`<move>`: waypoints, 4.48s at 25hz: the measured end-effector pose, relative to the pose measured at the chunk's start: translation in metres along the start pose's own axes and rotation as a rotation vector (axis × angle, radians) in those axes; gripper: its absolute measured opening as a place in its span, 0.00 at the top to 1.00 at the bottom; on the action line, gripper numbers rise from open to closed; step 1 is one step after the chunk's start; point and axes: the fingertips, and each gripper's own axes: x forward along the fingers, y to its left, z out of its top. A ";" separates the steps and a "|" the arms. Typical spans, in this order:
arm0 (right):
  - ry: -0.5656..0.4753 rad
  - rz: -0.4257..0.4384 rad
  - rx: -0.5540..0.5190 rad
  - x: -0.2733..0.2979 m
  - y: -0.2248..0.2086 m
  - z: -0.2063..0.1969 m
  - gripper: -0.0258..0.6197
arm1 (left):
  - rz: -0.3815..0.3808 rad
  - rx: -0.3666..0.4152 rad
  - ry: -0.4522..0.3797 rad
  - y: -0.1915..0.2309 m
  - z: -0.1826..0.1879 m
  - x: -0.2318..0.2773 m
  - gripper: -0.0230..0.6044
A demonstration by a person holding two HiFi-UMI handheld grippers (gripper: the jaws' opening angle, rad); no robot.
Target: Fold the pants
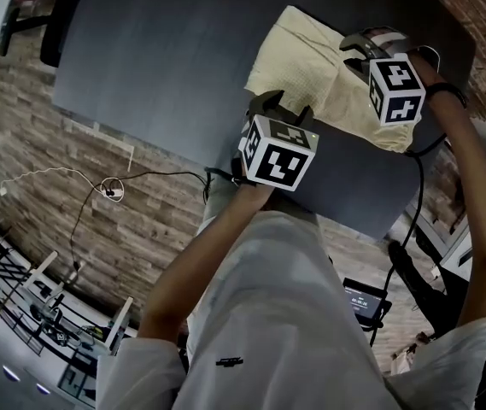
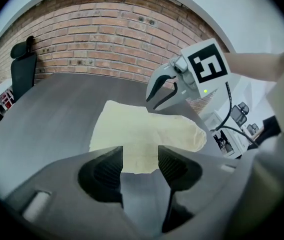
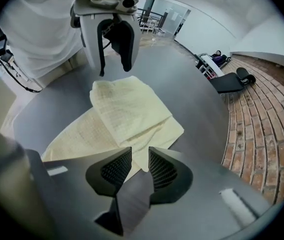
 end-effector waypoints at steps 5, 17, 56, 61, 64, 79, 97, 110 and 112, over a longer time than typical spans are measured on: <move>0.012 0.044 -0.048 0.005 -0.012 0.016 0.74 | 0.036 -0.057 -0.009 0.044 0.005 -0.004 0.61; 0.075 0.184 -0.173 0.060 -0.074 0.060 0.65 | -0.164 -0.154 0.076 0.104 -0.011 0.017 0.60; 0.147 0.193 -0.444 0.044 -0.051 0.053 0.87 | -0.223 -0.152 -0.003 0.039 -0.006 0.010 0.91; 0.111 0.122 -0.463 0.025 -0.035 0.039 0.87 | -0.182 -0.142 -0.009 0.009 -0.002 0.010 0.91; 0.089 0.079 -0.464 0.009 -0.019 0.027 0.87 | -0.155 -0.121 -0.008 -0.015 0.000 0.007 0.91; 0.031 -0.091 -0.366 -0.036 0.079 -0.069 0.88 | -0.155 -0.044 0.020 -0.156 0.009 0.047 0.90; 0.096 -0.057 -0.062 0.005 0.176 -0.128 0.73 | -0.226 0.037 0.151 -0.227 -0.030 0.092 0.76; -0.041 -0.184 0.000 -0.056 0.149 -0.089 0.73 | -0.180 0.092 0.117 -0.230 -0.008 0.055 0.76; -0.046 -0.181 -0.004 -0.065 0.149 -0.089 0.73 | -0.179 0.094 0.098 -0.233 -0.001 0.049 0.76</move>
